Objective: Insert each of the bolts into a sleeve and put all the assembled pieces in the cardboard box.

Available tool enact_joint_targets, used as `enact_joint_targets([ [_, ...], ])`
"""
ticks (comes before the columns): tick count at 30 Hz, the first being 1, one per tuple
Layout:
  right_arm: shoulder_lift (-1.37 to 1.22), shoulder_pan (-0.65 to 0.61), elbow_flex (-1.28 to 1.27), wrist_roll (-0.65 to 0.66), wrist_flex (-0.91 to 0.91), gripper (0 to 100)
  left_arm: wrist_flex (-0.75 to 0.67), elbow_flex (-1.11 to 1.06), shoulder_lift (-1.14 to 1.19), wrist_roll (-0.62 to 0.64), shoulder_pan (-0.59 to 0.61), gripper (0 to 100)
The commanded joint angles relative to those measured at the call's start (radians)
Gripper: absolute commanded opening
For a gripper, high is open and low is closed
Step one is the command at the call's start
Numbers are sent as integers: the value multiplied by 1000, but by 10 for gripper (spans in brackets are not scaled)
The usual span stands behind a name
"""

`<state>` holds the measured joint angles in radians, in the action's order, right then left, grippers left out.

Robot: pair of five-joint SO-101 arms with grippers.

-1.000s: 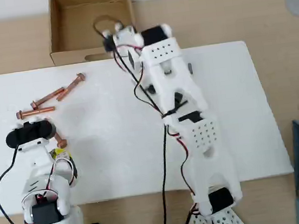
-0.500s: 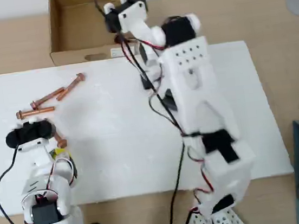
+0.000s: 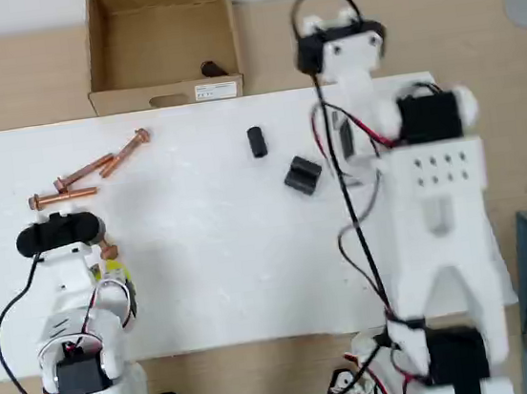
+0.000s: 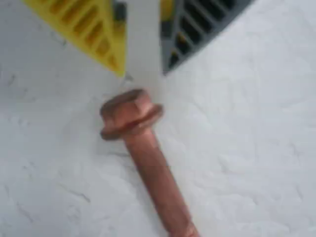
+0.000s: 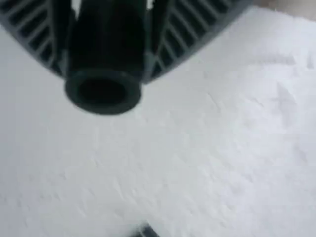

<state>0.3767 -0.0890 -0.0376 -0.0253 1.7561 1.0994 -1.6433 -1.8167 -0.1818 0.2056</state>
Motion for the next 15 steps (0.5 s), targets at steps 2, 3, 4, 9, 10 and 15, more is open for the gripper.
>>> enact_joint_targets([
  [2, 174, 79, -176, -8, -68, 10, 28, 117, -5, -57, 5, 54],
  [3, 206, 93, -216, -8, -81, 10, 29, 143, -4, -60, 5, 55],
  [4, 237, 102, -252, -8, -94, 10, 29, 166, -4, -64, 3, 56],
  [9, 374, 122, -409, -2, -132, 10, 61, 285, 96, -104, 5, 56],
  [10, 394, 122, -429, -3, -132, 10, 68, 318, 136, -104, 5, 55],
  [15, 472, 122, -496, -6, -132, 10, 63, 534, 410, -104, 3, 53],
])
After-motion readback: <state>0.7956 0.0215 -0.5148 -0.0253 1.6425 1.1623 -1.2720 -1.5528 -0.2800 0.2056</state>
